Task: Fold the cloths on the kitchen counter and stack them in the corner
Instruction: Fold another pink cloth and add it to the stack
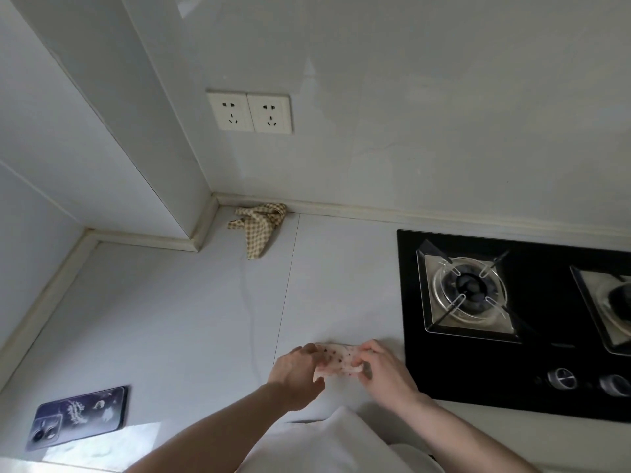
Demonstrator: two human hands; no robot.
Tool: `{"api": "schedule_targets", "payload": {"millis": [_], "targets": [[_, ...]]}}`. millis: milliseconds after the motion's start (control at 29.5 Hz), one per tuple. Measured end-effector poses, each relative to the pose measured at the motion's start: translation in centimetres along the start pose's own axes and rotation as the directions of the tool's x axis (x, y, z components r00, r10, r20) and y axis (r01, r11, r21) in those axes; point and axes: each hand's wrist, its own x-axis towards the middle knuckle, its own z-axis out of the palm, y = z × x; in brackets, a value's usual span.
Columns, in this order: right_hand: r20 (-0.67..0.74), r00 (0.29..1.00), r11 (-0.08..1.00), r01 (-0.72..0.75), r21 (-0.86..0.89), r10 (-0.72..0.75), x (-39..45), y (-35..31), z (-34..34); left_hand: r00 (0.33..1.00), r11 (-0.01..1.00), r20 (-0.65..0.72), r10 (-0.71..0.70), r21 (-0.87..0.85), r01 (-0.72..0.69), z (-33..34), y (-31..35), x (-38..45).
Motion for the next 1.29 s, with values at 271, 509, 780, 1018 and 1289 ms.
{"api": "schedule_targets", "payload": {"millis": [271, 509, 780, 1018, 1289], "targets": [[0.086, 0.994, 0.998, -0.066, 0.006, 0.065, -2.0, -0.3, 0.5, 0.986, 0.979, 0.032, -0.166, -0.118, 0.168, -0.2, 0.6, 1.7], [-0.081, 0.981, 0.934, -0.143, 0.328, 0.178, -4.2, 0.8, -0.5, 0.987, 0.977, -0.121, -0.104, -0.196, 0.079, -0.5, 1.9, 1.5], [-0.062, 0.962, 0.758, -0.170, 0.630, 0.267, -8.6, 2.7, -5.9, 0.992, 0.898, -0.082, 0.096, -0.423, -0.122, -5.1, 8.5, -1.1], [-0.058, 0.965, 0.725, -0.153, 0.672, 0.257, -16.4, 7.5, -10.8, 0.951, 0.795, -0.041, 0.305, -0.540, -0.278, -6.3, 19.5, -2.1], [-0.165, 0.896, 0.642, -0.158, 0.750, 0.413, -28.4, 14.3, -14.5, 0.927, 0.683, -0.048, 0.371, -0.662, -0.308, -3.4, 31.8, -2.9]]}}
